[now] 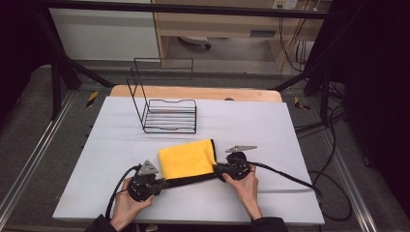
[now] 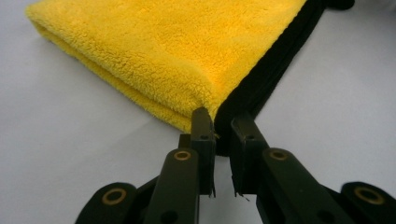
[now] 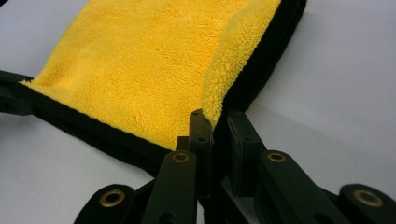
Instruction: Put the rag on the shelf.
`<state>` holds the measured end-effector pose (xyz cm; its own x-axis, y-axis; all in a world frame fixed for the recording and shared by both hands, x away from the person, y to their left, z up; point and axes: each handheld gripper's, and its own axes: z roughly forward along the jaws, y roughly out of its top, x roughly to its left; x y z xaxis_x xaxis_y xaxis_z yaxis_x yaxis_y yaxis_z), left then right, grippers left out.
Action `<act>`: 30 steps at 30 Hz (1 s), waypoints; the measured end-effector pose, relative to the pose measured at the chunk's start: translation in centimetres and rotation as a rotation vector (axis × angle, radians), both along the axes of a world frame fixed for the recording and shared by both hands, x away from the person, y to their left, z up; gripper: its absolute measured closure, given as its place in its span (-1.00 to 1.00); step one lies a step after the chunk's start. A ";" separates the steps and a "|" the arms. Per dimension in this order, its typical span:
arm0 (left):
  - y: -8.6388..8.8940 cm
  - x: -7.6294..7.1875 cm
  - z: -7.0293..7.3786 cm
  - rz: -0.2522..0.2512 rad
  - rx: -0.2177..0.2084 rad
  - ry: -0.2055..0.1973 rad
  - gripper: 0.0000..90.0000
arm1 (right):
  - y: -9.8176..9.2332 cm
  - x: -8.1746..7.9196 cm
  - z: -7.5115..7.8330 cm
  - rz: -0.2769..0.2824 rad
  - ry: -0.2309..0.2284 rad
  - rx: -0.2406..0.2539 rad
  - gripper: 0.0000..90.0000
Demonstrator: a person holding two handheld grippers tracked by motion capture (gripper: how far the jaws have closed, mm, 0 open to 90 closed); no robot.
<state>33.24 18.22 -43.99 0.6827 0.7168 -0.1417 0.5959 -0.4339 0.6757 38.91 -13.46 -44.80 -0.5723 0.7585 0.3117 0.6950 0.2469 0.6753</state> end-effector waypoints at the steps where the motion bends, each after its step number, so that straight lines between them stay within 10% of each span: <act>1: 0.2 0.0 0.1 -0.004 0.006 -0.001 0.80 | 0.2 -0.4 0.2 -0.008 0.010 -0.001 0.82; 7: 2.0 -0.2 0.0 -0.040 0.020 0.001 0.80 | 1.3 -2.6 0.6 -0.019 0.046 -0.009 0.57; 8: 2.1 -0.2 0.0 -0.042 0.013 0.003 0.80 | 1.0 -2.6 0.9 -0.001 0.028 -0.020 0.25; 13: 2.1 -0.2 -0.2 -0.045 0.014 0.004 0.80 | -0.4 -0.3 2.5 0.052 -0.213 -0.079 -0.16; 21: 2.2 -0.3 -0.4 -0.041 0.007 -0.008 0.79 | 1.4 6.0 0.6 0.146 -0.230 -0.122 0.00; 30: 2.2 -0.1 -0.3 -0.056 0.014 0.001 0.79 | 2.1 7.5 -0.1 0.195 -0.152 -0.131 0.47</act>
<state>33.10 20.41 -44.25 0.7215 0.6796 -0.1326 0.5711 -0.4757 0.6690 46.45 -11.36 -44.94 -0.7442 0.6577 0.1171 0.5187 0.4584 0.7217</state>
